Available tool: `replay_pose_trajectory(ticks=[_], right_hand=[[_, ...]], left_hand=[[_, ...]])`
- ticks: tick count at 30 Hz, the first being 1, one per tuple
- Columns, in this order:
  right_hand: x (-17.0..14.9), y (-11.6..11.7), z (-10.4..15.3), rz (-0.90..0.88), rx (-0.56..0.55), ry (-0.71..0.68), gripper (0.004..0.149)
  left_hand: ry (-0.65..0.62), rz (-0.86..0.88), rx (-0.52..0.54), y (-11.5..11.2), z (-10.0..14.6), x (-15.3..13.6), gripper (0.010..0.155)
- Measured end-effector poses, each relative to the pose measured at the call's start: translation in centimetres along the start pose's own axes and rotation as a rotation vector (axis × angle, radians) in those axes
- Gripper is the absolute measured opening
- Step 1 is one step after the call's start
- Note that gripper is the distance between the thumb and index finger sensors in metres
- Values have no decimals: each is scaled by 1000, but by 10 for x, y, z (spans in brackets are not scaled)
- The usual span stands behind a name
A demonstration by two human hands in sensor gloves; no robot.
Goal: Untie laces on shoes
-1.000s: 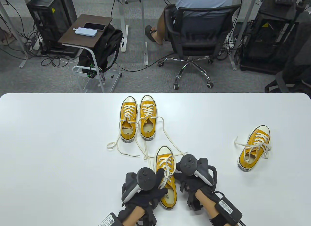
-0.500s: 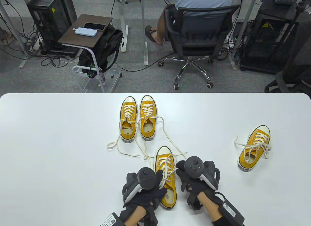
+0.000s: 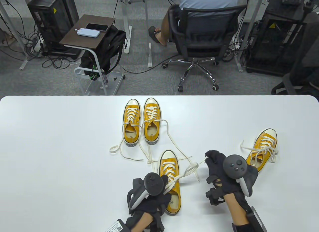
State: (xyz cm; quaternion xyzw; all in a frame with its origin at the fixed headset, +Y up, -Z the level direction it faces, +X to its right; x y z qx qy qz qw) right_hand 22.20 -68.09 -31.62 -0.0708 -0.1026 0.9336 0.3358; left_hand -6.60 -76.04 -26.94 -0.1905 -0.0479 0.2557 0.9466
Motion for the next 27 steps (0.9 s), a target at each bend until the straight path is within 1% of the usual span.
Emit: replay_pose_trajectory(ticks=[6,7,9,10,12,14,18,19,20,21,24,25,27], right_hand=[[-41,-59,-6,-159,-199,135,35],[-46,-65,-5,-172,-217,148,35],[-59,-82,-3,-217,-289,185,36],[-68,-93,-1,-244,-347,213,36],[-81,-108,3,-284,-428,249,36],[-92,-118,8,-315,-478,276,36],[-105,-130,17,-341,-610,315,36],[-107,-136,21,-361,-673,305,36],[-107,-137,22,-368,-689,293,36],[-106,-135,21,-362,-643,269,36],[-100,-125,14,-317,-556,253,37],[-96,-118,9,-294,-468,237,37],[-86,-102,1,-237,-330,189,37]], left_hand=[[6,10,-4,0,0,0,75],[7,9,-4,0,0,0,75],[7,10,-4,0,0,-1,75],[10,12,-4,0,0,-1,75],[10,18,-5,0,0,-1,75],[11,21,-4,0,0,-1,74],[16,4,-2,0,-1,0,75],[18,14,-1,0,-1,0,74],[17,19,-3,0,-1,0,74],[17,18,1,-1,-1,-1,74],[15,29,0,-1,-1,-2,74],[15,29,2,-1,-1,-2,74],[13,23,5,-1,-1,-2,74]])
Point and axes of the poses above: the tracker on the back of each hand, its own x axis roughly to the thumb side, its own z axis roughly from the fingertips to the wrist, y = z × x, the point moved 2 cm from there along -z, roughly from the wrist to the fingertips, and after that the axes turned 1 degree about y, right-handed, at the moved point
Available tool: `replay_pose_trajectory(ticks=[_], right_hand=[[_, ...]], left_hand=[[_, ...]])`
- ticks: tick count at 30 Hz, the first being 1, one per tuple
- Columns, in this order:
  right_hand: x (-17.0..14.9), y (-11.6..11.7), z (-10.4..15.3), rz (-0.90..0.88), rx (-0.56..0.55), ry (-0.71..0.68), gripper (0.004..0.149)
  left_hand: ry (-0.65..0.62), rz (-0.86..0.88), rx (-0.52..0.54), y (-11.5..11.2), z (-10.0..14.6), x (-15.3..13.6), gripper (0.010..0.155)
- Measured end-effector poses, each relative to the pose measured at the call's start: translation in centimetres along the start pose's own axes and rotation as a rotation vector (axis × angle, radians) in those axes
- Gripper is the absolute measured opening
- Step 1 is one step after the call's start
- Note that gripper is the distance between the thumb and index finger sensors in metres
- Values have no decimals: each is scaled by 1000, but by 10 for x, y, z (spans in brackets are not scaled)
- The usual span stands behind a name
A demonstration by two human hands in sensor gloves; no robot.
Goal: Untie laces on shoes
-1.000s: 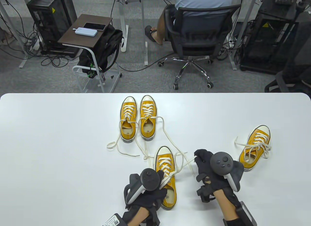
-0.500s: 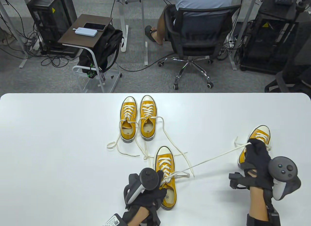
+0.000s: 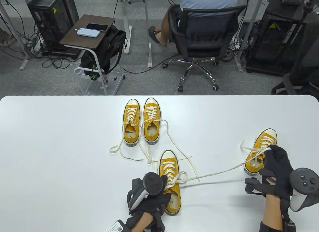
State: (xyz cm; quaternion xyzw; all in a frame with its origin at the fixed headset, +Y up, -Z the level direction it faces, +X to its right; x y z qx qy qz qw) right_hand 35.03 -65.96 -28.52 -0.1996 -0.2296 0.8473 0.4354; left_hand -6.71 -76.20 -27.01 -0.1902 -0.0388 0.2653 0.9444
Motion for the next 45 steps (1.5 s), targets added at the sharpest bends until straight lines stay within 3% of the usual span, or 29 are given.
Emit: replay_pose_trajectory(ticks=[4,13,15,19,22,25,29,34,41,45], right_hand=[[12,54,8,266,371,-52,38],[9,142,39,568,631,-104,38],[5,147,41,601,676,-84,40],[6,141,40,610,614,-88,42],[19,132,42,573,540,-126,46],[36,129,52,535,533,-206,42],[58,153,88,472,745,-311,41],[66,193,138,614,926,-422,45],[63,210,154,699,922,-454,40],[61,210,154,680,923,-439,40]], left_hand=[[-1,10,-7,0,-1,-1,74],[-8,32,-15,1,-1,-3,74],[-10,34,-17,1,-1,-3,74],[-11,53,-28,2,-2,-5,74],[-15,56,-28,2,-2,-6,74],[-26,69,-37,3,-3,-7,75],[-43,137,-73,8,-6,-14,74],[-27,320,-45,20,-8,-31,71],[-43,371,89,37,-4,-41,59],[-77,222,98,33,4,-21,57]])
Point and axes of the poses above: the tracker on the back of each hand, its own x axis roughly to the thumb side, its own z axis roughly from the fingertips to the wrist, y = z × x, the point moved 2 cm from there along -z, roughly from the wrist to the fingertips, and after that the axes turned 1 degree about y, right-handed, at the moved point
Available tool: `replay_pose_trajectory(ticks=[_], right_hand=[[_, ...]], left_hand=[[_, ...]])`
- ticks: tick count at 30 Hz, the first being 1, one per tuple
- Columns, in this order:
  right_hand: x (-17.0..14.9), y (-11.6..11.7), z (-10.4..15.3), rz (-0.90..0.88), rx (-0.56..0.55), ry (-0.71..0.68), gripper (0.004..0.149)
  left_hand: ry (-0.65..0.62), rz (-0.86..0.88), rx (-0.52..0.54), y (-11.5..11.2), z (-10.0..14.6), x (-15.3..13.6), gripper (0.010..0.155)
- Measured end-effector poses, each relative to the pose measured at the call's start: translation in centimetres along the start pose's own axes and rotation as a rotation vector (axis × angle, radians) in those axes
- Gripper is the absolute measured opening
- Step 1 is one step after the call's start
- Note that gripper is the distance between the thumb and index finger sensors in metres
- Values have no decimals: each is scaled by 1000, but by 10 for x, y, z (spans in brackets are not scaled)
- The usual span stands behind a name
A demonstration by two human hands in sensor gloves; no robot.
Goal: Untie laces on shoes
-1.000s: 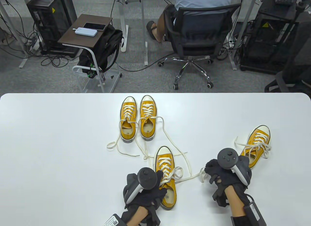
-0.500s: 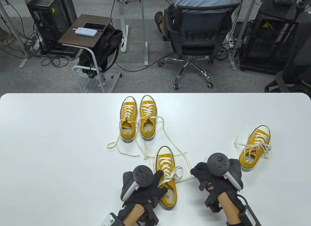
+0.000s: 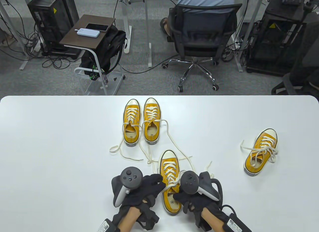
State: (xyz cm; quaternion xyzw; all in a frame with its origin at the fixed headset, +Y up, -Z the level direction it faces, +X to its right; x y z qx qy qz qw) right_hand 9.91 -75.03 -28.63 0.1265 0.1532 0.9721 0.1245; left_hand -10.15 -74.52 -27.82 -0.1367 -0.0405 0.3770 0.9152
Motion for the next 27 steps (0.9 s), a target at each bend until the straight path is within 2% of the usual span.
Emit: replay_pose_trajectory(ticks=[3,4,6,10,15,16,18,21,22,25,27], right_hand=[[1,0,1,2,-2,-2,39],[1,0,1,3,-3,-2,39],[1,1,0,-7,2,3,39],[-1,1,0,-29,17,14,38],[-1,2,0,-40,29,23,38],[-1,2,0,-40,32,28,38],[-2,2,-1,-49,41,30,38],[-3,2,-1,-63,55,39,38],[-3,2,-1,-65,57,39,38],[-3,2,-1,-64,58,40,38],[-3,2,-1,-64,57,42,38]], left_hand=[[-11,-179,23,-14,0,14,54],[-10,-204,39,-16,-1,15,52],[-33,-153,109,-10,1,18,37],[-15,2,196,31,9,6,36],[45,309,510,100,29,-35,36],[71,361,598,114,36,-47,36],[140,389,702,134,47,-65,36],[277,283,818,156,60,-92,36],[325,252,814,159,61,-99,36],[469,184,644,157,54,-115,36],[551,115,494,148,43,-118,36]])
Point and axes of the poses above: the tracker on the back of each hand, its own x axis roughly to the thumb side, its own z axis roughly from the fingertips to the wrist, y = z × x, the point moved 2 cm from there along -z, roughly from the wrist to the fingertips, and after that the axes turned 1 degree about y, right-handed, at the moved point
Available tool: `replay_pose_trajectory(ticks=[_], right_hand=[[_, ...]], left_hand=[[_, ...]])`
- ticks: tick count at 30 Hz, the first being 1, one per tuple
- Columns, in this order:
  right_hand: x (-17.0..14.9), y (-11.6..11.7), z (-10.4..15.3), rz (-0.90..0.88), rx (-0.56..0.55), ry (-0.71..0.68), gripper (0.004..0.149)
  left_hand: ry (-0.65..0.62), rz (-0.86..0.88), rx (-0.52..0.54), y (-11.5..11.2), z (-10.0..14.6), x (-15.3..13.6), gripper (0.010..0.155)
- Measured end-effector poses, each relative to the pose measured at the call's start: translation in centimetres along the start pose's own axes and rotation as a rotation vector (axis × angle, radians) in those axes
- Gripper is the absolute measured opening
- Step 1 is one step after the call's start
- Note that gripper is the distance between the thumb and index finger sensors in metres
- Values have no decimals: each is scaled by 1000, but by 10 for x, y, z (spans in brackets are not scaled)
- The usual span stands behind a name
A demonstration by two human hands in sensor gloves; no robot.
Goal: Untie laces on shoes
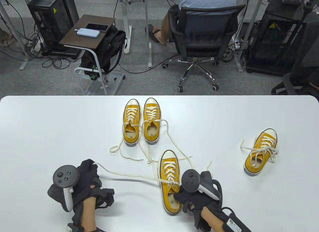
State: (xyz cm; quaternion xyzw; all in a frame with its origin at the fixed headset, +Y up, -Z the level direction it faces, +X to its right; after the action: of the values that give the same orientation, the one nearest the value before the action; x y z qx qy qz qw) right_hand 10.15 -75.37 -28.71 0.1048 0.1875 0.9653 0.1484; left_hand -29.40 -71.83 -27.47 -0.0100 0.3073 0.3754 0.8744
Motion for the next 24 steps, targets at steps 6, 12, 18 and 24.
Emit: replay_pose_trajectory(ticks=[6,12,18,24], right_hand=[[-1,0,0,-14,8,1,38],[-1,0,0,-13,10,0,38],[-3,-5,1,-20,20,-8,40],[-9,-29,7,-135,-109,-22,39]], left_hand=[[62,-281,-224,-40,-6,5,36],[44,-391,-237,-52,-1,13,50],[-199,-388,1,-44,39,57,45],[-544,-9,-148,-90,65,81,46]])
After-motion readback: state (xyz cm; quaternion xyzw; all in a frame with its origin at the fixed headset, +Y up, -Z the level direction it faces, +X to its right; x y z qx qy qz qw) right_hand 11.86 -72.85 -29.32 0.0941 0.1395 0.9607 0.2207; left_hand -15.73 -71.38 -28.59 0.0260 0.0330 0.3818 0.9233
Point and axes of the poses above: the tracker on the back of each hand, its own x axis roughly to the thumb side, its own z axis roughly from the fingertips to the wrist, y = z × x, the point moved 2 cm from there along -z, roughly from the wrist to the fingertips, and after that the axes turned 1 degree about y, right-handed, at the moved point
